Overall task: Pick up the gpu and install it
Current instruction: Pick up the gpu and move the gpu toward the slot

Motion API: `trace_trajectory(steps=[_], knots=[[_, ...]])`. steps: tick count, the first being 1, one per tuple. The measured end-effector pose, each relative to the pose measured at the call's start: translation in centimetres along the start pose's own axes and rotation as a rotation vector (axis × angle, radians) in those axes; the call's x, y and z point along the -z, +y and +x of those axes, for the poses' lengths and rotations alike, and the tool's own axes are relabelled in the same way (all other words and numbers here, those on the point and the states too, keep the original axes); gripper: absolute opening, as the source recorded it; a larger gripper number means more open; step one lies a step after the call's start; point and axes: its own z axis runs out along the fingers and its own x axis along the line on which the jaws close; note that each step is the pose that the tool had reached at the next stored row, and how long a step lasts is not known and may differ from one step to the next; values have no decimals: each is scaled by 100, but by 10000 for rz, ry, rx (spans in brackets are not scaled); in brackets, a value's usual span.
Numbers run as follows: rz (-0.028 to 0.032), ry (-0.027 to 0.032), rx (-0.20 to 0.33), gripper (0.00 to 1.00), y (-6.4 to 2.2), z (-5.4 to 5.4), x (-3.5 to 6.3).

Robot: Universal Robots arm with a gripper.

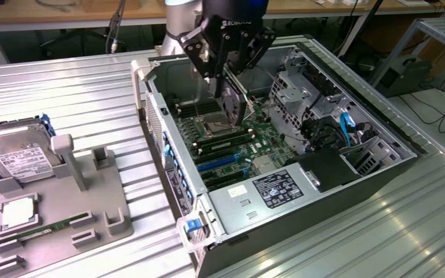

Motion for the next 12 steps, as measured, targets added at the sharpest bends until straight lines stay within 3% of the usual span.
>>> trace_trajectory(steps=[2, 12], knots=[[-3, 75, 0, 29, -2, -86, -4], [-3, 90, 1, 29, -7, -302, -15]])
